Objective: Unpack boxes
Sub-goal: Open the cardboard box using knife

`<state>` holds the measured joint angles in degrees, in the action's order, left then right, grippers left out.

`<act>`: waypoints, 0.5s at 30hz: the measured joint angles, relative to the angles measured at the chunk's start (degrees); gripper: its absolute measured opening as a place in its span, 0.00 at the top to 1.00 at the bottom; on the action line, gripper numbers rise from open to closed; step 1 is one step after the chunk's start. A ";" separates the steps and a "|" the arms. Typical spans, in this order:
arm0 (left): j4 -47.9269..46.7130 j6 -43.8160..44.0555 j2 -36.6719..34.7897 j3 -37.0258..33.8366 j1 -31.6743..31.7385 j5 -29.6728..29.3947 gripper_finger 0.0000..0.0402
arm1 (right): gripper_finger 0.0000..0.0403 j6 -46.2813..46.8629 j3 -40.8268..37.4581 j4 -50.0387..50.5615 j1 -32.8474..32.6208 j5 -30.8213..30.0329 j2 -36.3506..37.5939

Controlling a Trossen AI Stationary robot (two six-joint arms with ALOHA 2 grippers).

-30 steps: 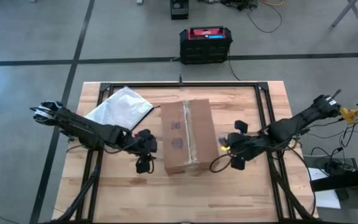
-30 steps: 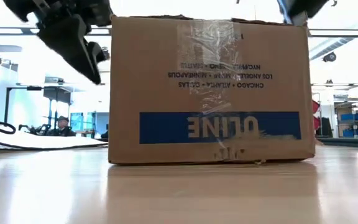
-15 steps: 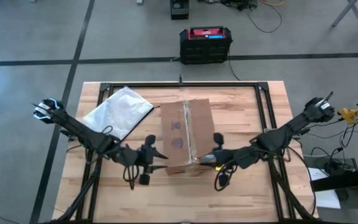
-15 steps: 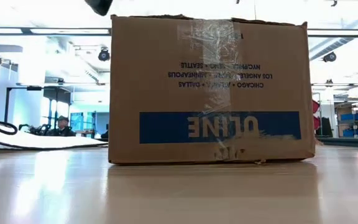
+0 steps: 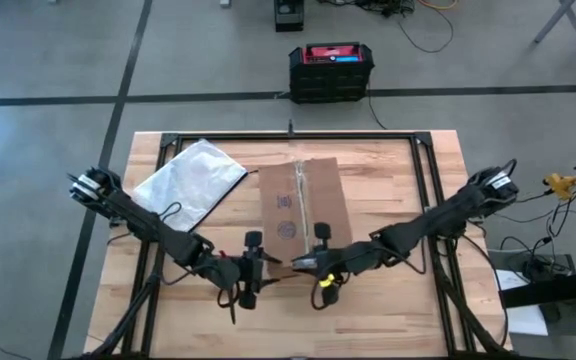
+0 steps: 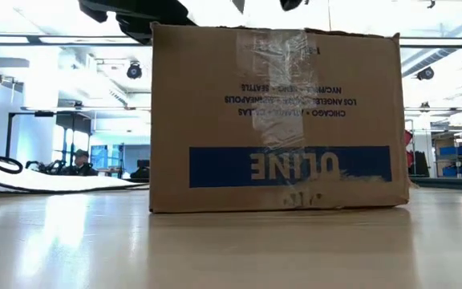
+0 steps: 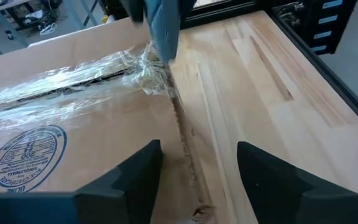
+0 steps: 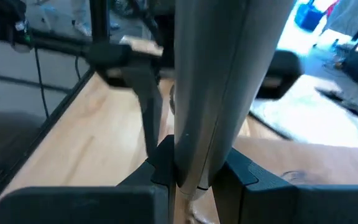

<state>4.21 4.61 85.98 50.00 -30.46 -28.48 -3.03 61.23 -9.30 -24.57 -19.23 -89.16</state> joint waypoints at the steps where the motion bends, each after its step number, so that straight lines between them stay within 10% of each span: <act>1: -0.21 0.17 -0.01 0.00 0.00 0.00 0.50 | 0.88 -0.07 0.00 0.42 0.10 0.18 -0.37; 15: -1.27 0.90 -0.27 -0.09 -0.13 0.20 0.54 | 0.88 2.63 -0.22 5.56 0.34 -0.10 1.23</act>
<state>2.94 5.51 85.71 49.91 -30.59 -28.28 -0.39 61.01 -3.75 -24.23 -19.33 -87.93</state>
